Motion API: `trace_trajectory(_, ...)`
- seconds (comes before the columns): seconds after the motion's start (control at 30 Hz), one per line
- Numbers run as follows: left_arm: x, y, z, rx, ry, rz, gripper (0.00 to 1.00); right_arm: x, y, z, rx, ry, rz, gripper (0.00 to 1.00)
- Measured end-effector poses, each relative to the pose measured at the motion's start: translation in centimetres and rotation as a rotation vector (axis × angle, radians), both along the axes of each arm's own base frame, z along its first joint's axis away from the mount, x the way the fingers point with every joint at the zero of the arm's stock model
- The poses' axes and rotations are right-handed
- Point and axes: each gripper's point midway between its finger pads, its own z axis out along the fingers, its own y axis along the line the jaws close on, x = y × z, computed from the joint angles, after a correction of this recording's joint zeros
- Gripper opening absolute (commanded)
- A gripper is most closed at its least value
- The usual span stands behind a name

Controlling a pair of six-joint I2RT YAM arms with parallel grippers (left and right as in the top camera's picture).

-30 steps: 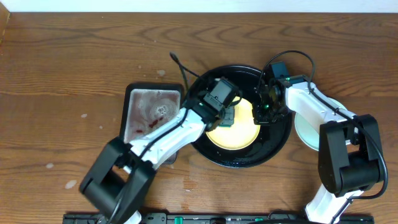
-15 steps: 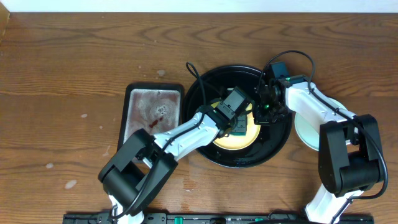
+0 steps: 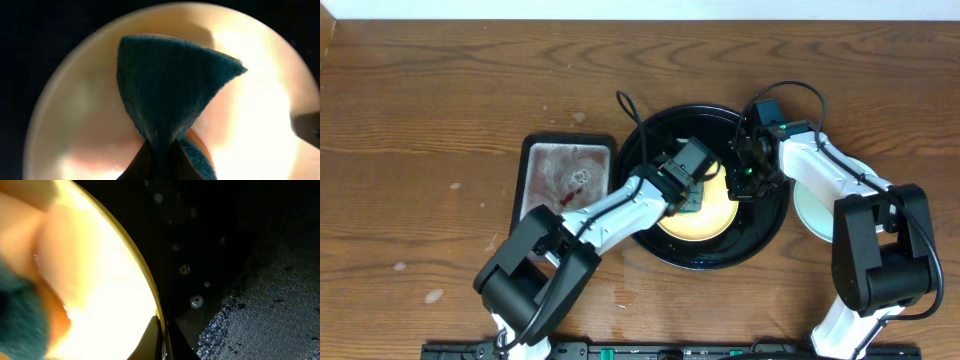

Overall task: Clean dirty plates on tray and stack at the side
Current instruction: 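Scrub the yellow plate with the sponge while the right gripper holds its rim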

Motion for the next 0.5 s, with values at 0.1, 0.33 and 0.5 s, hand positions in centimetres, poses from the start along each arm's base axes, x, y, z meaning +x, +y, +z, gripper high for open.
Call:
trace_trajectory(0.1,0.4,0.8,0.1,0.044,-0.02,-0.082,0.07,0.0,0.0,0.0,0.002,0.0,0.0,0.01)
trace_trajectory(0.33,0.4,0.7,0.3,0.084,-0.044,-0.225,0.07,0.0,0.0,0.0,0.002,0.0,0.0,0.01)
trace_trajectory(0.5,-0.2,-0.1,0.3,0.004,0.005,-0.236,0.07,0.0,0.0,0.0,0.001,0.002,0.0,0.01)
